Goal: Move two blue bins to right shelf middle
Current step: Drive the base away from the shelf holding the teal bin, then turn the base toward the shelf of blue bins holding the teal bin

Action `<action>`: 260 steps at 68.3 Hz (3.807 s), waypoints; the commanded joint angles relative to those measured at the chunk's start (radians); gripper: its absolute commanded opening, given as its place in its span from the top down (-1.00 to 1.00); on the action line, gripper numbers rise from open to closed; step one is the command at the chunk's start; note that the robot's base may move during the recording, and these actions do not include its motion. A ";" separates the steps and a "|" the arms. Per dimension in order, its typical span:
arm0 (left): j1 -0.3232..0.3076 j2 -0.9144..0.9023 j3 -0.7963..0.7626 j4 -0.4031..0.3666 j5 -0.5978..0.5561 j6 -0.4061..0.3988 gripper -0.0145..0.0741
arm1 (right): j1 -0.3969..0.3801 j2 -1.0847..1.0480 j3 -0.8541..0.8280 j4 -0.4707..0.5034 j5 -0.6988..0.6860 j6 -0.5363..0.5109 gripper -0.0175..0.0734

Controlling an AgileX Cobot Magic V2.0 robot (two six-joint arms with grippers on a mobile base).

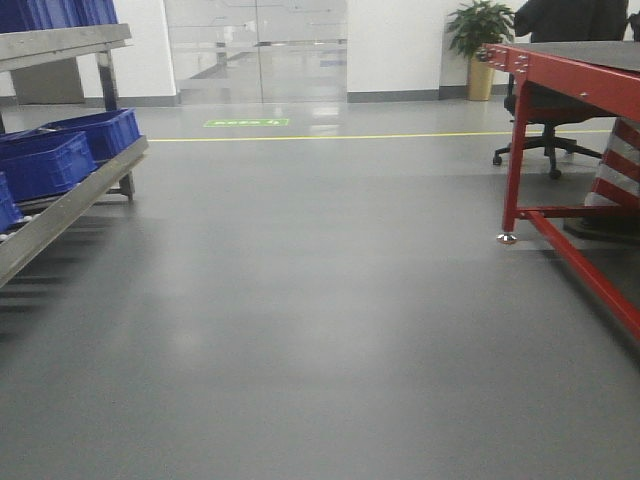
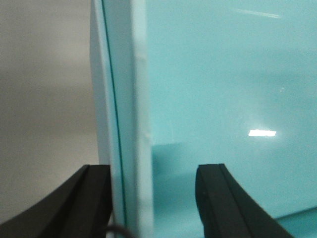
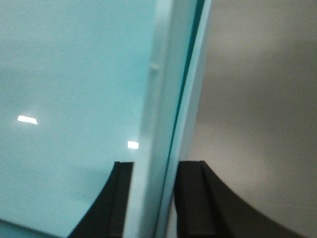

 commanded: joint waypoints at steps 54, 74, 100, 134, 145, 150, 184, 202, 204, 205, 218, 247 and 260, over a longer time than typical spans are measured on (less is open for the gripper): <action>0.000 -0.028 -0.017 -0.013 -0.046 0.044 0.92 | -0.014 -0.009 -0.016 -0.053 -0.076 -0.004 0.96; 0.000 -0.028 -0.017 -0.013 -0.046 0.044 0.92 | -0.014 -0.009 -0.016 -0.053 -0.076 -0.004 0.96; 0.000 -0.028 -0.017 -0.013 -0.046 0.044 0.92 | -0.014 -0.009 -0.016 -0.053 -0.076 -0.004 0.96; 0.000 -0.028 -0.017 -0.013 -0.046 0.044 0.92 | -0.014 -0.009 -0.016 -0.053 -0.078 -0.004 0.96; 0.000 -0.028 -0.017 -0.013 -0.046 0.044 0.92 | -0.014 -0.009 -0.016 -0.053 -0.078 -0.004 0.96; 0.000 -0.028 -0.017 -0.013 -0.046 0.044 0.92 | -0.014 -0.009 -0.016 -0.053 -0.078 -0.004 0.96; 0.000 -0.028 -0.017 -0.013 -0.046 0.044 0.92 | -0.014 -0.009 -0.016 -0.053 -0.078 -0.004 0.96; 0.000 -0.028 -0.017 -0.013 -0.046 0.044 0.92 | -0.014 -0.009 -0.016 -0.053 -0.078 -0.004 0.96; 0.000 -0.028 -0.017 -0.013 -0.046 0.044 0.92 | -0.014 -0.009 -0.016 -0.053 -0.078 -0.004 0.96; 0.000 -0.028 -0.017 -0.013 -0.046 0.044 0.92 | -0.014 -0.009 -0.016 -0.053 -0.078 -0.004 0.96; 0.000 -0.028 -0.017 -0.010 -0.046 0.044 0.92 | -0.014 -0.009 -0.016 -0.053 -0.078 -0.004 0.96; 0.000 -0.028 -0.017 -0.009 -0.046 0.044 0.92 | -0.014 -0.009 -0.016 -0.053 -0.083 -0.004 0.96; 0.000 -0.028 -0.017 -0.009 -0.046 0.044 0.92 | -0.014 -0.009 -0.016 -0.053 -0.083 -0.004 0.96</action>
